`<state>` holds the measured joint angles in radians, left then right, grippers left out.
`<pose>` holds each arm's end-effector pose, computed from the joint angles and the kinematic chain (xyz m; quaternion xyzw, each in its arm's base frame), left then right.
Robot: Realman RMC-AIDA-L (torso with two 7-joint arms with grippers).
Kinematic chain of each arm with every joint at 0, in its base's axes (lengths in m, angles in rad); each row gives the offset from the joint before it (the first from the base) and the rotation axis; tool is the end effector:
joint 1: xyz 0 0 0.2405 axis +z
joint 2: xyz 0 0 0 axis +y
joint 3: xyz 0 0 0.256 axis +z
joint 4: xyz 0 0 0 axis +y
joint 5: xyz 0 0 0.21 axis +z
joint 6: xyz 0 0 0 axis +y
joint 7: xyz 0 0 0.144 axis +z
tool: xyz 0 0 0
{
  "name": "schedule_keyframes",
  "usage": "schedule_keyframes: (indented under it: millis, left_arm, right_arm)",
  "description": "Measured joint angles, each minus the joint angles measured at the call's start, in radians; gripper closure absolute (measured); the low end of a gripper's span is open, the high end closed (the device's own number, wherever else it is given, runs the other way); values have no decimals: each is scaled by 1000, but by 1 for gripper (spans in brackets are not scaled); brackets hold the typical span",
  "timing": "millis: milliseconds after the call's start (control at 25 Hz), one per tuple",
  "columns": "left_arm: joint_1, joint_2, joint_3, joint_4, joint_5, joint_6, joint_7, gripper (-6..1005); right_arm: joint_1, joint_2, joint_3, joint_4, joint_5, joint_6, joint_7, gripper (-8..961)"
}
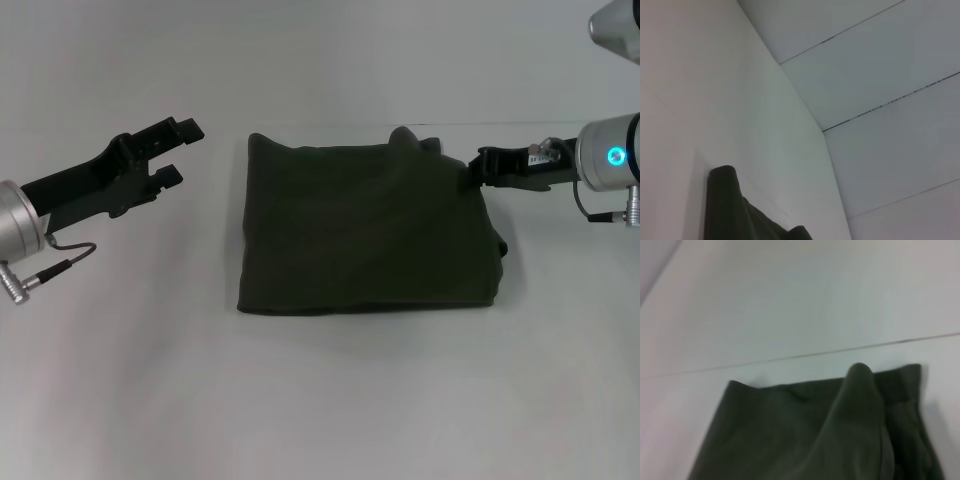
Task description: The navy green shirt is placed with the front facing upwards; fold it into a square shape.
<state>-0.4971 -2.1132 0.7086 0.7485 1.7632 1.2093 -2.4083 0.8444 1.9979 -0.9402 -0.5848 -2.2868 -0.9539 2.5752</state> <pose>-0.2684 0.3773 0.0301 -0.6378 -0.6416 -0.3981 0.1518 0.2265 0.4523 0.0028 -0.7707 0.5723 0.1135 0.2563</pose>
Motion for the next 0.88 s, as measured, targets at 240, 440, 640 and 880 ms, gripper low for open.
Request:
schedule_keyframes:
  millis: [240, 440, 640, 880]
  left_arm:
    - [-1, 1, 0, 0, -1, -6, 0, 125]
    - [-3, 0, 0, 0, -1, -7, 0, 126]
    - [-2, 0, 0, 0, -1, -7, 0, 126]
    - [1, -1, 0, 0, -1, -6, 0, 125]
  right_arm:
    - [12, 31, 0, -5, -134, 55, 72, 926]
    - [19, 37, 1, 5, -151, 68, 84, 924]
    - [20, 37, 1, 9, -153, 84, 83, 897]
    - [40, 30, -3, 52, -210, 162, 91, 780]
